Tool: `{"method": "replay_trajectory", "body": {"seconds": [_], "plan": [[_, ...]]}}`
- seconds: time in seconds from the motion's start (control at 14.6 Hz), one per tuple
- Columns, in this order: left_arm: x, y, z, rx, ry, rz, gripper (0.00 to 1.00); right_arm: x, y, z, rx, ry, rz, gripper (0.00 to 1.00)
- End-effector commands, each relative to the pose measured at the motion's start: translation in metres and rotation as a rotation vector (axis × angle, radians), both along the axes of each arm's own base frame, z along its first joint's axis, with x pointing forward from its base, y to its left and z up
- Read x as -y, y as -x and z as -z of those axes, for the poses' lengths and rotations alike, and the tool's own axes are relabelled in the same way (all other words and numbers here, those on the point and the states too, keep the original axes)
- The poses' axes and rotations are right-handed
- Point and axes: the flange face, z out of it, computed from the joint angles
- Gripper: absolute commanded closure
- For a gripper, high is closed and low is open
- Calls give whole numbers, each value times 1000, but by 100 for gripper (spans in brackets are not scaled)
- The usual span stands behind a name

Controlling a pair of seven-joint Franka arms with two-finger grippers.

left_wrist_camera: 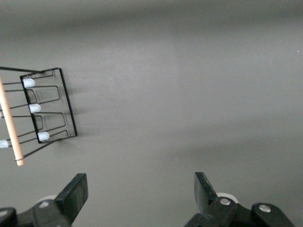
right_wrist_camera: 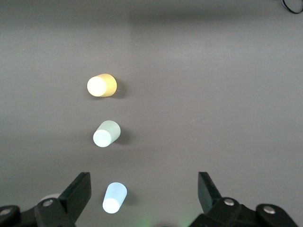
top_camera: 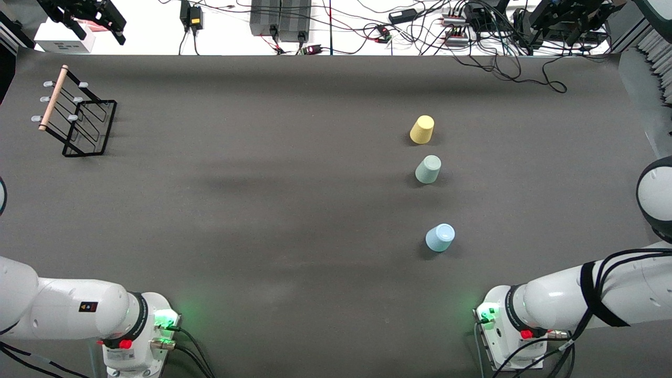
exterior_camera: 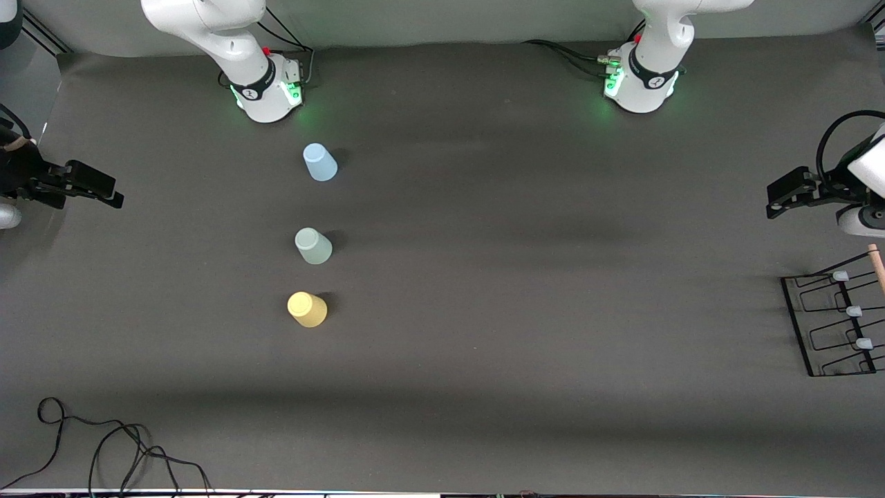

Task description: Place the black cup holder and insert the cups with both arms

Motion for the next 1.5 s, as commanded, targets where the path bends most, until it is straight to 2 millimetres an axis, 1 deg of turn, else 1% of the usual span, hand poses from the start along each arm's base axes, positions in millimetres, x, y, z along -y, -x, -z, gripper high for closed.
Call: {"method": "replay_trajectory", "body": {"seconds": [0.0, 0.14, 0.41, 0.55, 0.61, 0.82, 1.02, 1.16, 1.3, 1.43], "plan": [[1, -2, -1, 26, -5, -12, 0, 1, -2, -4, 0, -7, 14, 0], [1, -3, 0, 25, 38, -22, 0, 1, -2, -4, 1, -6, 14, 0], [0, -3, 0, 23, 41, -24, 0, 2, -2, -2, -3, -6, 17, 0], [0, -3, 1, 19, 39, -24, 0, 13, -1, 1, -20, -7, 28, 0], [0, -3, 2, 14, 38, -24, 0, 13, -1, 1, -24, -8, 18, 0], [9, -1, 4, 3, 33, -22, 0, 4, -1, 3, -29, -3, 4, 0], [3, 0, 2, 0, 31, -51, 0, 2, 1, 6, -49, 0, -1, 0], [7, 3, 5, -24, 27, -67, 0, 3, 1, 7, -52, -1, -1, 0], [-2, 2, 2, -16, 28, -117, 0, 3, 2, 7, -53, -1, -1, 0], [-12, -7, 7, 0, 11, -117, 1, 3, 2, 7, -53, -1, -1, 0]]}}
